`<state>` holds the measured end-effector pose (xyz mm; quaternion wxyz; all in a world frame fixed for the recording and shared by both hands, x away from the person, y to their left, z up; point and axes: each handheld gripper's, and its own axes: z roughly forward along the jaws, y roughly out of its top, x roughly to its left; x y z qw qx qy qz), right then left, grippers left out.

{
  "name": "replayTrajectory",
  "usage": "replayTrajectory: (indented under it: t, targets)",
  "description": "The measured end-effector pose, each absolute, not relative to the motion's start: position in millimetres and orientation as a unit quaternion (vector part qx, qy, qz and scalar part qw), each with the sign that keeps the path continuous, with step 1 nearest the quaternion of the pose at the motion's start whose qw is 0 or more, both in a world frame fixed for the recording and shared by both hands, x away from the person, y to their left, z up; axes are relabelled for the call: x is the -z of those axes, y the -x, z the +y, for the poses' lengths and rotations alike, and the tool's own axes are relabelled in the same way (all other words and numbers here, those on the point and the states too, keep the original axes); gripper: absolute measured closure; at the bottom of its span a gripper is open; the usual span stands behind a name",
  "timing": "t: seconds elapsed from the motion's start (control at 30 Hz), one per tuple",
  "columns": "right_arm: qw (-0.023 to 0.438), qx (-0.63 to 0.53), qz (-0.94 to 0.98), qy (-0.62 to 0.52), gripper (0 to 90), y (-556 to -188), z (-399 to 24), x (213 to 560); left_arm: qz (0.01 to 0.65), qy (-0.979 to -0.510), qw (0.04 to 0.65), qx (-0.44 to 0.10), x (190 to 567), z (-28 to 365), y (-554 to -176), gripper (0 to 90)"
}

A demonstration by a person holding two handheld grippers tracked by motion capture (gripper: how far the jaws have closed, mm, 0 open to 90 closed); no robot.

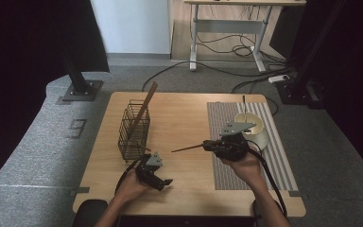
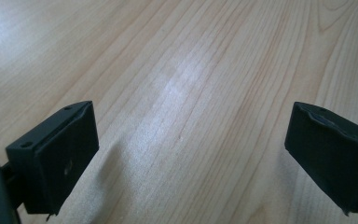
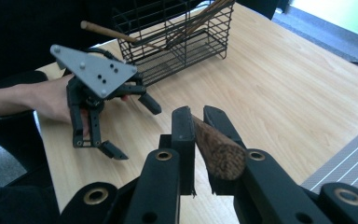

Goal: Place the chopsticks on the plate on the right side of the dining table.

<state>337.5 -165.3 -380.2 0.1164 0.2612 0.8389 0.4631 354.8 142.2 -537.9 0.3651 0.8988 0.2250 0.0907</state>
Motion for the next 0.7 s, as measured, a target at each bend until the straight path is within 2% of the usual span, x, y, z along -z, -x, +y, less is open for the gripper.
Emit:
replayTrajectory:
  t: [0.53, 0.57, 0.6, 0.63, 0.7]
  targets:
    - [0.082, -0.464, 0.848, -0.244, 82.1, -318, -154, 404, 0.205, -0.891, 0.388, -0.112, 528, 142, -347, 19.3]
    - [0.078, -0.465, 0.849, -0.24, 82.2, -316, -151, 406, 0.204, -0.891, 0.39, -0.111, 527, 142, -346, 24.4]
    - [0.078, -0.465, 0.849, -0.24, 82.2, -316, -151, 406, 0.201, -0.891, 0.392, -0.109, 526, 142, -346, 24.4]
    - [0.076, -0.466, 0.849, -0.236, 82.1, -315, -149, 407, 0.198, -0.89, 0.395, -0.11, 526, 142, -345, 29.9]
    - [0.07, -0.467, 0.85, -0.233, 82.2, -314, -146, 409, 0.193, -0.89, 0.398, -0.111, 524, 141, -343, 34.6]
